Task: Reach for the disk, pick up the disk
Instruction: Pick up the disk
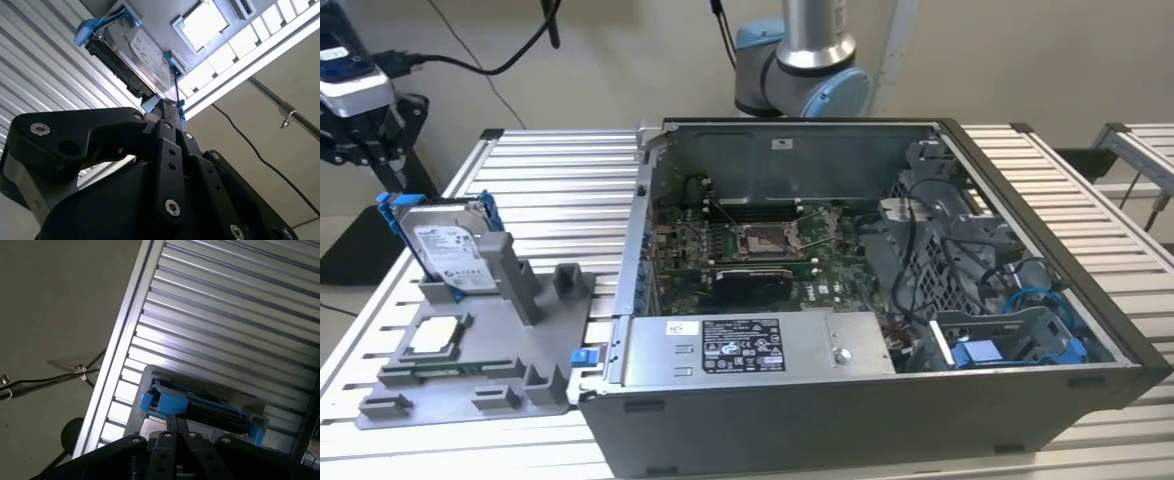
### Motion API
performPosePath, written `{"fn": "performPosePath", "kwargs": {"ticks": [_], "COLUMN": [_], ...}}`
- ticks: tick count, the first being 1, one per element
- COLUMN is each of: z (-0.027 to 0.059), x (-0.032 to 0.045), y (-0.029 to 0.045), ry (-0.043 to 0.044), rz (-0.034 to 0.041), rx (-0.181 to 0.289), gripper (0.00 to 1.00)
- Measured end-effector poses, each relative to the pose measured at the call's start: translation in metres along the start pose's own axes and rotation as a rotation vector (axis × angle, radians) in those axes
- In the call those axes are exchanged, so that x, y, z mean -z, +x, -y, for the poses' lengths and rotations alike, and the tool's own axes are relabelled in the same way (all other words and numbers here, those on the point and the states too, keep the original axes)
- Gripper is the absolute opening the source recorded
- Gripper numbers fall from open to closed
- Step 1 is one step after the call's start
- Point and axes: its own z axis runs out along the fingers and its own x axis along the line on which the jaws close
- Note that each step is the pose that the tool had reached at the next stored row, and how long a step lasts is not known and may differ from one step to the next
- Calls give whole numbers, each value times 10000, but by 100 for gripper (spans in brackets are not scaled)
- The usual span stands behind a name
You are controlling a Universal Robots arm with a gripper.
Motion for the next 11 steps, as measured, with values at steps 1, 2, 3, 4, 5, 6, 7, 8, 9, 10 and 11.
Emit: {"fn": "performPosePath", "kwargs": {"ticks": [1,2,3,4,5,6,7,8,9,10,11], "z": [0,0,0,0,0,0,0,0,-1,-1,-1], "x": [0,0,0,0,0,0,0,0,0,0,0], "y": [0,0,0,0,1,1,1,1,2,2,2], "ry": [3,5,8,10,13,16,18,21,24,27,30], "rz": [-5,-11,-17,-23,-29,-35,-40,-47,-52,-58,-63], "rx": [149,297,451,601,739,888,1036,1178,1323,1467,1606], "gripper": [0,0,0,0,0,0,0,0,0,0,0]}}
